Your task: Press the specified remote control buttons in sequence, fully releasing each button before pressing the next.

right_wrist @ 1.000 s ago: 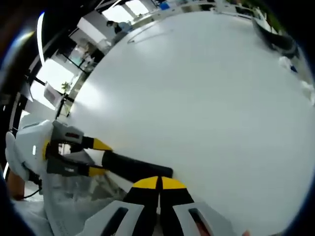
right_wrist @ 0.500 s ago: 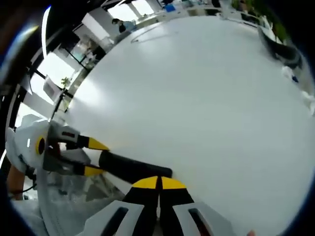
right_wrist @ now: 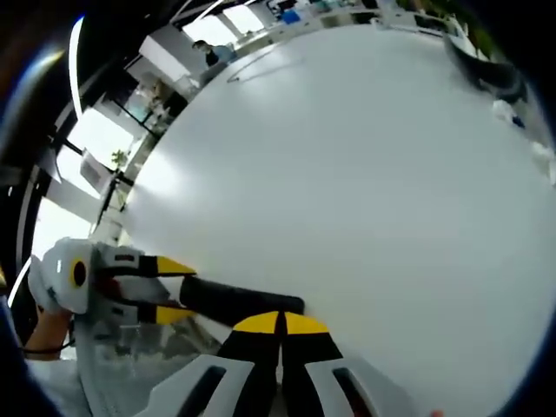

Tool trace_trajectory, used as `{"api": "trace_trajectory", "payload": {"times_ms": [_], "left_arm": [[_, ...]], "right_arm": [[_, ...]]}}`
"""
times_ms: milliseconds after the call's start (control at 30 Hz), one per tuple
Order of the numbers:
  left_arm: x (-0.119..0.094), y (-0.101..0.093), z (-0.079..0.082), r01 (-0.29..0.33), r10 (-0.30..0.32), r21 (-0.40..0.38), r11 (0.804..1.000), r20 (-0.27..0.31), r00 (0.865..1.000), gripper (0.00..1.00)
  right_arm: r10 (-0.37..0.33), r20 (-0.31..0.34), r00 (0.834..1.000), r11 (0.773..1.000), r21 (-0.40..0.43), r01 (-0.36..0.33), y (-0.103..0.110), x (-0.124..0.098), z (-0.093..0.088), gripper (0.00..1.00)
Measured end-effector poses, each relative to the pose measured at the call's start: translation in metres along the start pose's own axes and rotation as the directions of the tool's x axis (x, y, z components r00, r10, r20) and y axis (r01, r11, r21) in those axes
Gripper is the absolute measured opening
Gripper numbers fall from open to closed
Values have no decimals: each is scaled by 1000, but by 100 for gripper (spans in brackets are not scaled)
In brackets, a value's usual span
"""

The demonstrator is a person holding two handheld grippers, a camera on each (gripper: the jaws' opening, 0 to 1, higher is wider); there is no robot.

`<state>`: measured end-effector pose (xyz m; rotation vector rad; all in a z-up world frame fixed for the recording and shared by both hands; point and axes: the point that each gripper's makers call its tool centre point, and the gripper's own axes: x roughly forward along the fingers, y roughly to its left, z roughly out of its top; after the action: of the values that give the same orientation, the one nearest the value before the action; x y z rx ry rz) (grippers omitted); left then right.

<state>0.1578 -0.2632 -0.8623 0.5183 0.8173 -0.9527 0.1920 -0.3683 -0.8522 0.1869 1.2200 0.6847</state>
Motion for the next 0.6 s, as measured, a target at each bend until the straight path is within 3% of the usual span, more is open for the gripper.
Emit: {"api": "trace_trajectory", "payload": {"times_ms": [267, 467, 600], "left_arm": [[0, 0, 0, 14, -13, -34, 999, 16, 1000, 26], [2, -9, 5, 43, -43, 1, 999, 31, 999, 25], [3, -9, 4, 47, -47, 1, 999, 32, 998, 25]], "right_arm": [[-19, -13, 1000, 999, -29, 18, 1, -1, 1, 0], [65, 3, 998, 997, 29, -65, 11, -1, 5, 0], [38, 8, 999, 999, 27, -38, 5, 1, 6, 0]]}}
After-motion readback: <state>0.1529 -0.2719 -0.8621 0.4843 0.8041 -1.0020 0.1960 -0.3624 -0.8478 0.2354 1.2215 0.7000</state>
